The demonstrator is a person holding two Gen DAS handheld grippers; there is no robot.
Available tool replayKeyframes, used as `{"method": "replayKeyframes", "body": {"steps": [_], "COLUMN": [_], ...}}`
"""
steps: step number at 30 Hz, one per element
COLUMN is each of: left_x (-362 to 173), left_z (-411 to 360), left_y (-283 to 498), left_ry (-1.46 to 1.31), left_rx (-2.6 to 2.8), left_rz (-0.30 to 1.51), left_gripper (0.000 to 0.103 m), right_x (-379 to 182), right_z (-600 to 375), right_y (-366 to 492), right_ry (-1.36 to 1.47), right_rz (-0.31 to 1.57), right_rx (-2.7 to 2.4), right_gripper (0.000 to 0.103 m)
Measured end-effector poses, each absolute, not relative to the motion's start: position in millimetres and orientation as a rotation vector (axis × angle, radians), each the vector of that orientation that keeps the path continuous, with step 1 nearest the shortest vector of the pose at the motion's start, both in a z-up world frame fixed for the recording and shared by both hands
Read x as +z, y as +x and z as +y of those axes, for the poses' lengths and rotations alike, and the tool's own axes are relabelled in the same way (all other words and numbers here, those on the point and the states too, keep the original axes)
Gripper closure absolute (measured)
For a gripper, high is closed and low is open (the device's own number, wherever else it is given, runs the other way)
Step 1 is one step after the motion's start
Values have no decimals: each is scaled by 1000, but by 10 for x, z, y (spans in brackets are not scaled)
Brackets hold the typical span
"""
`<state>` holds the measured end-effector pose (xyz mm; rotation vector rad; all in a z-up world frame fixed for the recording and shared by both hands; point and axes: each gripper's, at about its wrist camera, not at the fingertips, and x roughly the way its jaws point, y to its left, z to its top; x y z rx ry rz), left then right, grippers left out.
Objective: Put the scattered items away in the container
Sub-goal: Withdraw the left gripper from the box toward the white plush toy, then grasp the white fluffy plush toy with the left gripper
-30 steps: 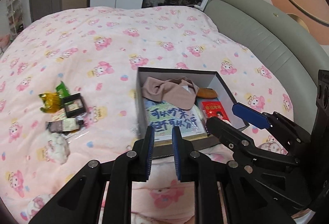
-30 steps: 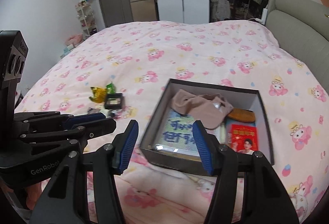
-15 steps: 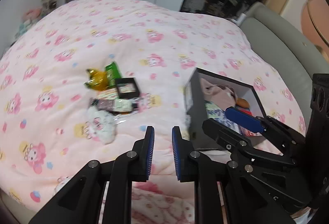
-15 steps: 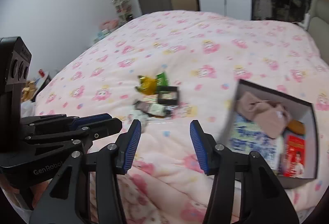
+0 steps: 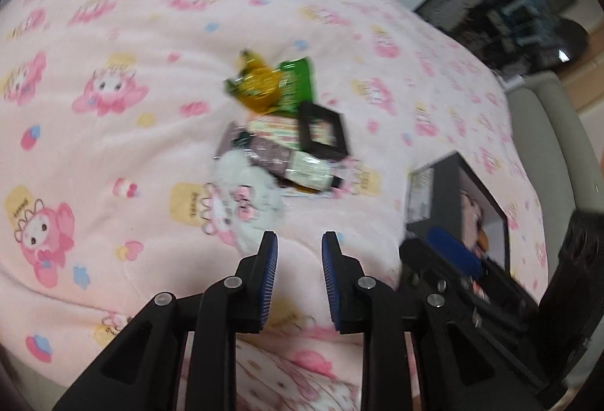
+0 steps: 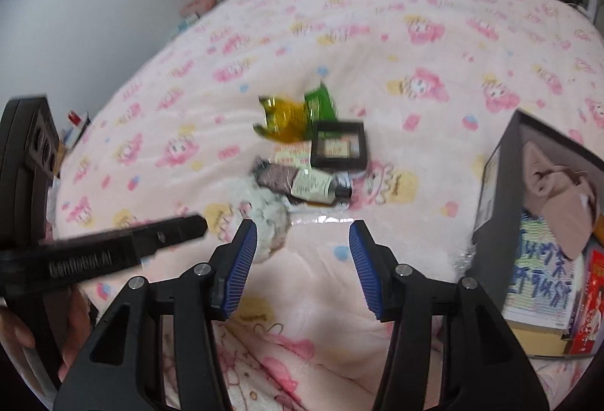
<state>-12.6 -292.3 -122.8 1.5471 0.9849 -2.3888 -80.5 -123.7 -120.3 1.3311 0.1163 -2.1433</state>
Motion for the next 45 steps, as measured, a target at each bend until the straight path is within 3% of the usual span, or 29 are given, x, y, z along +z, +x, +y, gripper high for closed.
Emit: {"method": "replayKeyframes", "body": {"steps": [2, 4, 8, 13, 14, 18, 21, 28, 30, 32, 36, 40, 45], "left_x": [-1374, -1521, -1743, -1857, -1879, -1978, -1968, -2023, -2115, -2199, -2201, -2166, -2091], "left_z": [-3053, -3155, -3235, -3177, -3168, -3120, -3094, -3178, -3170, -3170, -3086, -2886, -2769], "left_y": [-208, -282, -353, -514, -545, -635, -646, -615, -639, -651, -686, -737, -734], "left_ry": [1542, 1526, 1522, 1609, 1619, 1635, 1594, 1558, 1594, 1619, 1667, 1757, 1826], "left_rx": [-2329, -2266, -2181, -2136, -2136, -2119, -2126, -2060, -2033, -2006, -2060, -2166, -2282], "left_rz": [1074, 1134, 1231, 1103, 1103, 1114, 1095, 1158, 1207, 1265, 1288, 1278, 1394], "left_gripper": [81, 72, 72, 71, 71, 71, 70, 67, 63, 60, 60, 60, 60], "right_x": [-1357, -1540, -2009, -2398, -2429, -2434, -2277, -2239, -2272, -2281, -2334, -2270, -2107], "right_z": [-1352, -1495, -1794, -1920, -1913, -1840, -1773, -1553, -1572, -1600, -1607, -1489, -1137], "right_y": [-849, -901, -1031, -1106, -1102, -1091, -1032, -1007, -1015, -1029, -1052, -992, -974], "right_ry": [1359, 1396, 1526, 1609, 1600, 1580, 1500, 1542, 1566, 1577, 1589, 1559, 1535], "right_rz": [146, 176, 214, 148, 132, 20, 92, -1, -51, -53, -21, 42, 8], "right_rx": [-2109, -2067, -1952, -1835, -1822, -1768, -1854, -1826, -1779, -1767, -1786, -1869, -2015], "right_gripper": [47, 42, 39, 37, 44, 91, 97, 91, 63, 48, 48, 61, 67]}}
